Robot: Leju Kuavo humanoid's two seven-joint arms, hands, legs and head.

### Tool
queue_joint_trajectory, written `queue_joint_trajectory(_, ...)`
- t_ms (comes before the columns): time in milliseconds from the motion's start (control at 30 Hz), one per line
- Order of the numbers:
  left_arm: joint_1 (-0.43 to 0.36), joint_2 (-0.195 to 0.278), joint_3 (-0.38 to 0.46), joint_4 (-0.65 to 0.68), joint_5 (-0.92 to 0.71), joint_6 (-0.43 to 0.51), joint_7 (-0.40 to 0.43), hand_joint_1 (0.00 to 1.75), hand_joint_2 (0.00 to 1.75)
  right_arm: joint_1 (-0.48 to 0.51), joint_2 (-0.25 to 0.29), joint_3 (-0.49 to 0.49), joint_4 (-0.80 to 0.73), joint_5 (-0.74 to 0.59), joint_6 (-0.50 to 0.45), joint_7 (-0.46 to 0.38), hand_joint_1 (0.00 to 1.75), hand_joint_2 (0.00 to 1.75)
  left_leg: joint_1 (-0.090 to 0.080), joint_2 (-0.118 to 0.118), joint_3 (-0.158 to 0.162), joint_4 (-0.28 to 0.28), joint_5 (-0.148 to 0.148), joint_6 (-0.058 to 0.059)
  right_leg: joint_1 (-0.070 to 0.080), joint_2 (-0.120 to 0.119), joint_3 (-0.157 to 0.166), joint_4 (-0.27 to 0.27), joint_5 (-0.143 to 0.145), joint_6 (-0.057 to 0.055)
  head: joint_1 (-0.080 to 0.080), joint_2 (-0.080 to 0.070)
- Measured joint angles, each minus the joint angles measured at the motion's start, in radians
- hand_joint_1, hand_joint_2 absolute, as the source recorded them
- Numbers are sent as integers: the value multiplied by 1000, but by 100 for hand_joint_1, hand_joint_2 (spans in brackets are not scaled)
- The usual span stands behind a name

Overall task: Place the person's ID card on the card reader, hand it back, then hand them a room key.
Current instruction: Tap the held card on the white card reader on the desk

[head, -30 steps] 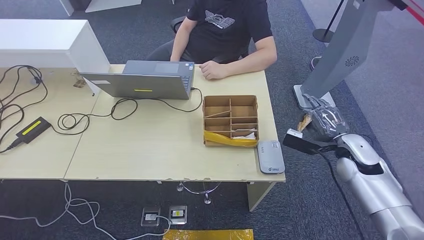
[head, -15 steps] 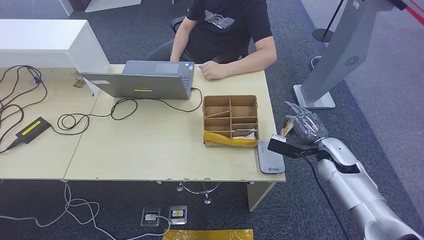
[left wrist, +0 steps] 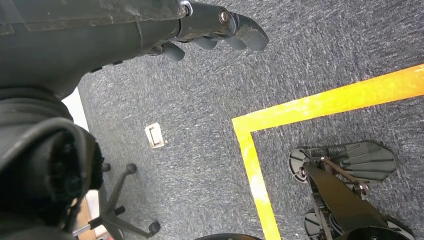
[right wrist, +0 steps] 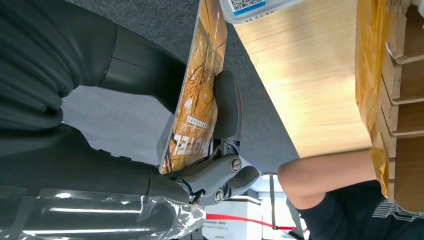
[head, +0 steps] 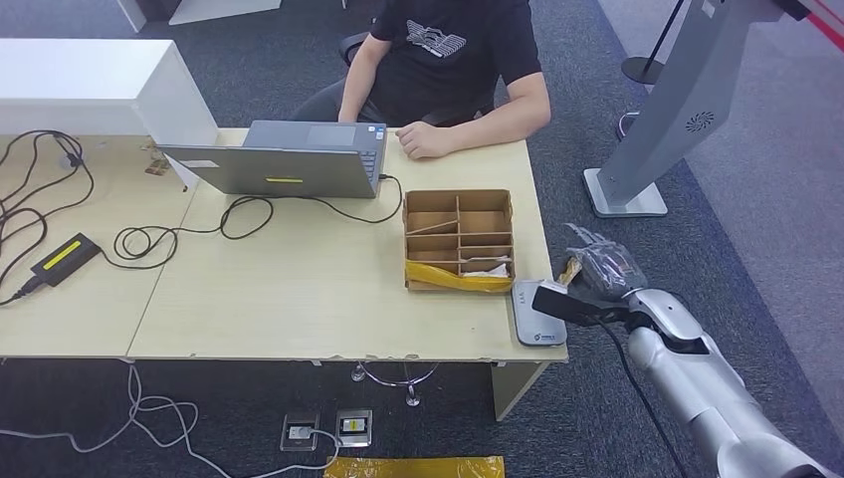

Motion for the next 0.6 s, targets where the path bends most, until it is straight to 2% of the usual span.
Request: queue_joint_trajectory(600,0,-4,0,0,0,14,0,0,0,0,14,20,33,1,0,-2,175,175,0,0,0,0,0,0,0,0,0,0,0,0,0,0)
